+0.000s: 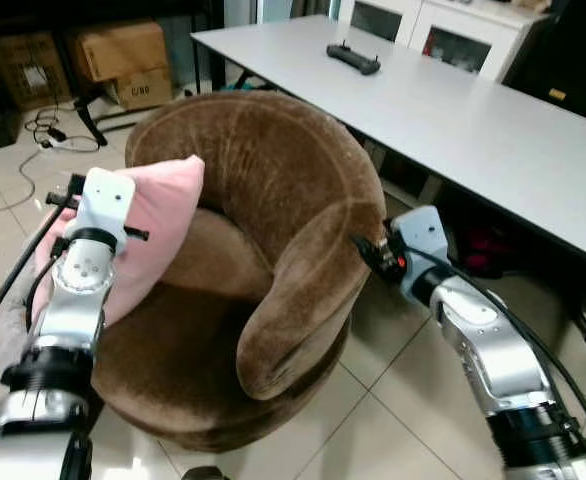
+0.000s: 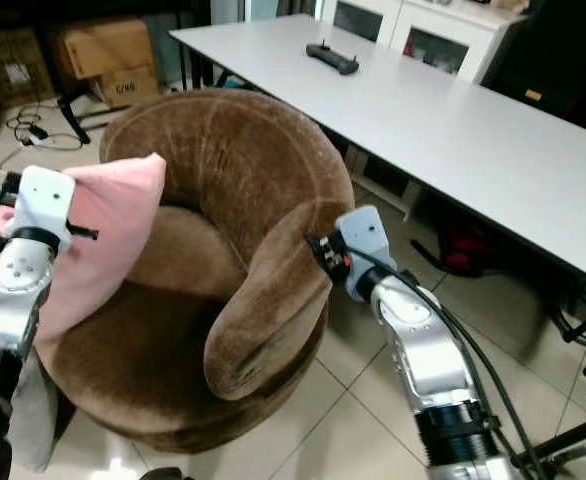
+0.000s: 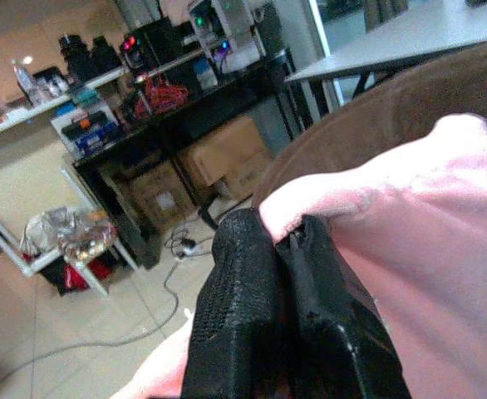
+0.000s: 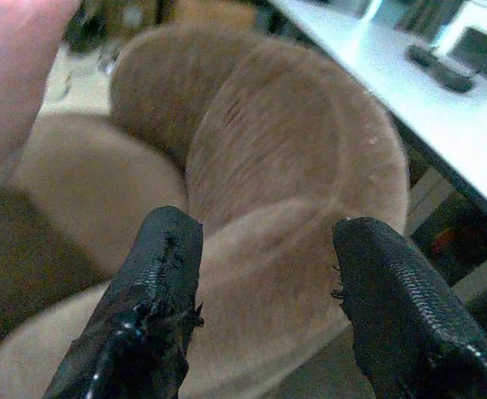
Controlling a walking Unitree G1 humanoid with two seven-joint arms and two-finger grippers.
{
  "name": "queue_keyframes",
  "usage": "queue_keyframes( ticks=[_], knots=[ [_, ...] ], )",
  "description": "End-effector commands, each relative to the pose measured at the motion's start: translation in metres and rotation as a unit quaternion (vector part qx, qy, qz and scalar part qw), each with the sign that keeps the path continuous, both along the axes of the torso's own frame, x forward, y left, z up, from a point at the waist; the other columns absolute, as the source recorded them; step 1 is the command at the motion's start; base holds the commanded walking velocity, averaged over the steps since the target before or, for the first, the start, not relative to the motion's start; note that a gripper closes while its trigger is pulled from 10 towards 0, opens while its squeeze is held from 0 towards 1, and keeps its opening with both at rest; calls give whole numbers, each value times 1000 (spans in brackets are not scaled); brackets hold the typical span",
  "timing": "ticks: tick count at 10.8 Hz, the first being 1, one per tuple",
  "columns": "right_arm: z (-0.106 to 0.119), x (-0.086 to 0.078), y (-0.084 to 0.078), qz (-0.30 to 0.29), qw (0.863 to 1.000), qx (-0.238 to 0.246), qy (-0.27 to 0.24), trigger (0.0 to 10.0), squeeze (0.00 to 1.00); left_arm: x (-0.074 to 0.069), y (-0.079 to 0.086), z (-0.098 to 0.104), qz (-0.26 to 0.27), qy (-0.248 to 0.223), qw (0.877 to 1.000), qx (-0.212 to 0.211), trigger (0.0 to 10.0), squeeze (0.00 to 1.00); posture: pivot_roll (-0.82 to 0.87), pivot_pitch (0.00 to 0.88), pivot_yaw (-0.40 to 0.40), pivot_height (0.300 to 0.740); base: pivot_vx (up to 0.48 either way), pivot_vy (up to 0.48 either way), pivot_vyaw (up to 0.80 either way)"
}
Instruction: Move the pillow to the sofa from floor
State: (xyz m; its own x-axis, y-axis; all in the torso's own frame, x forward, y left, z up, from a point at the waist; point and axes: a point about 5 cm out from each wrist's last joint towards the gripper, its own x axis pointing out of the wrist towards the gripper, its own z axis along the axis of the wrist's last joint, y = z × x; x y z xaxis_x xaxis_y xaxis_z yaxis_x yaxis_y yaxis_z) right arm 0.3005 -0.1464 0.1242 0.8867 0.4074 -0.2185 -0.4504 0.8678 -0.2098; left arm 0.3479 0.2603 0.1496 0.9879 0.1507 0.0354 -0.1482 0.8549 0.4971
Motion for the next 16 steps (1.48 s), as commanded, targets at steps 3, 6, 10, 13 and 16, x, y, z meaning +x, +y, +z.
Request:
queue_keyframes(
  ticks=[3,6,10,13,16],
  knots=[
    [-6,-3,-30,-3,996,-74,40,10000,0,22,-10,12,-73,6,997,17,10000,0,26,0,-78,740,0,0,0],
    [-17,-6,-47,-56,991,-94,73,10000,0,36,-47,15,-153,10,988,37,10000,0,1,0,-78,740,0,0,0],
    [-14,-10,-36,-46,994,-79,50,10000,0,34,-91,-25,-159,77,983,41,10000,0,-19,0,-65,740,0,0,0],
    [-16,-22,-30,48,992,-91,76,10000,0,27,-117,-47,-183,122,975,-8,10000,0,-19,0,-65,740,0,0,0],
    [-20,-34,-42,120,976,-131,123,10000,0,26,-124,-49,-209,139,968,-8,10000,0,-24,0,-60,740,0,0,0]
  ],
)
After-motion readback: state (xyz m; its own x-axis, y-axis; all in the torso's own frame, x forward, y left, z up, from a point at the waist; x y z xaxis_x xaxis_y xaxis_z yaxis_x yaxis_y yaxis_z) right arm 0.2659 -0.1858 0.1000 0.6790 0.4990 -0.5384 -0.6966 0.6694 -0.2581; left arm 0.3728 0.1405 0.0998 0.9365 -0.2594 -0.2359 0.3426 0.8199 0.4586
